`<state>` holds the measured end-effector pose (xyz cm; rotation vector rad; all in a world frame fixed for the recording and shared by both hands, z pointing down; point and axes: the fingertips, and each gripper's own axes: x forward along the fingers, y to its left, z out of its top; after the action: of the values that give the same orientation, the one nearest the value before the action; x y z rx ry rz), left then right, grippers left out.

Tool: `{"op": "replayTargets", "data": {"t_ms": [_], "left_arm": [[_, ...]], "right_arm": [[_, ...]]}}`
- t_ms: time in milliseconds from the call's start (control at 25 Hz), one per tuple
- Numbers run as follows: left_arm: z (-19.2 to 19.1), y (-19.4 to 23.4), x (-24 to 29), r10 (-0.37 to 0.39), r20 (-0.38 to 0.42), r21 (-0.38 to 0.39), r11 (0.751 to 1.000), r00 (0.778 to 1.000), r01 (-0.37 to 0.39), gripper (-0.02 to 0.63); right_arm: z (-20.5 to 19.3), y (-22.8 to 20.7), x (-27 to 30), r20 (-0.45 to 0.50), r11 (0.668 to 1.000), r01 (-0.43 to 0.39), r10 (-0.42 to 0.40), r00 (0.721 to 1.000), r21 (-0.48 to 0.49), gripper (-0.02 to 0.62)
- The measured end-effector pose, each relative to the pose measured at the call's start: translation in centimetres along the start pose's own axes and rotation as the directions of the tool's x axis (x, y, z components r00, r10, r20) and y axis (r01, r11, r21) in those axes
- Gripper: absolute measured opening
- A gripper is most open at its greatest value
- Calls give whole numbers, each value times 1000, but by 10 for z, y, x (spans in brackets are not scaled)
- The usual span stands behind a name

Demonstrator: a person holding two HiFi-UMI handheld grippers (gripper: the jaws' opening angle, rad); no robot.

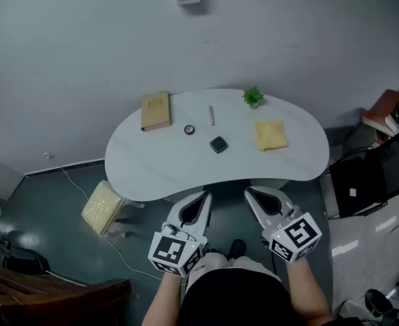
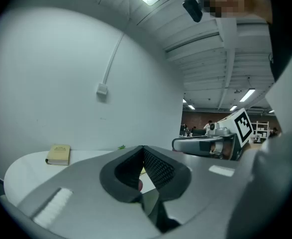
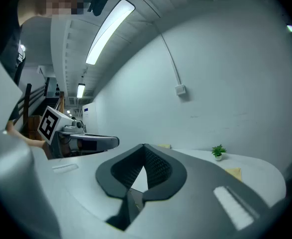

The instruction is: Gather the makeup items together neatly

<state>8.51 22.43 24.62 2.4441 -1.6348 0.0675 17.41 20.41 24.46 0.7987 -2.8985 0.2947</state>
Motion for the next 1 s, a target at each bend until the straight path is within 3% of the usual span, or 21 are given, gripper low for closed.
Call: {"op": "replayTargets", "data": {"t_ms": [400, 1000], "left_arm": [[0, -4, -2, 19, 2, 11, 1000, 1000, -19, -2], [-14, -11, 2, 35, -24, -15, 999, 999, -36, -2]], "right_arm": [[-1, 3, -6, 13, 999, -2, 3, 1000, -32, 9], [-19, -4, -10, -9, 1000, -16, 16, 1000, 7, 12]]}}
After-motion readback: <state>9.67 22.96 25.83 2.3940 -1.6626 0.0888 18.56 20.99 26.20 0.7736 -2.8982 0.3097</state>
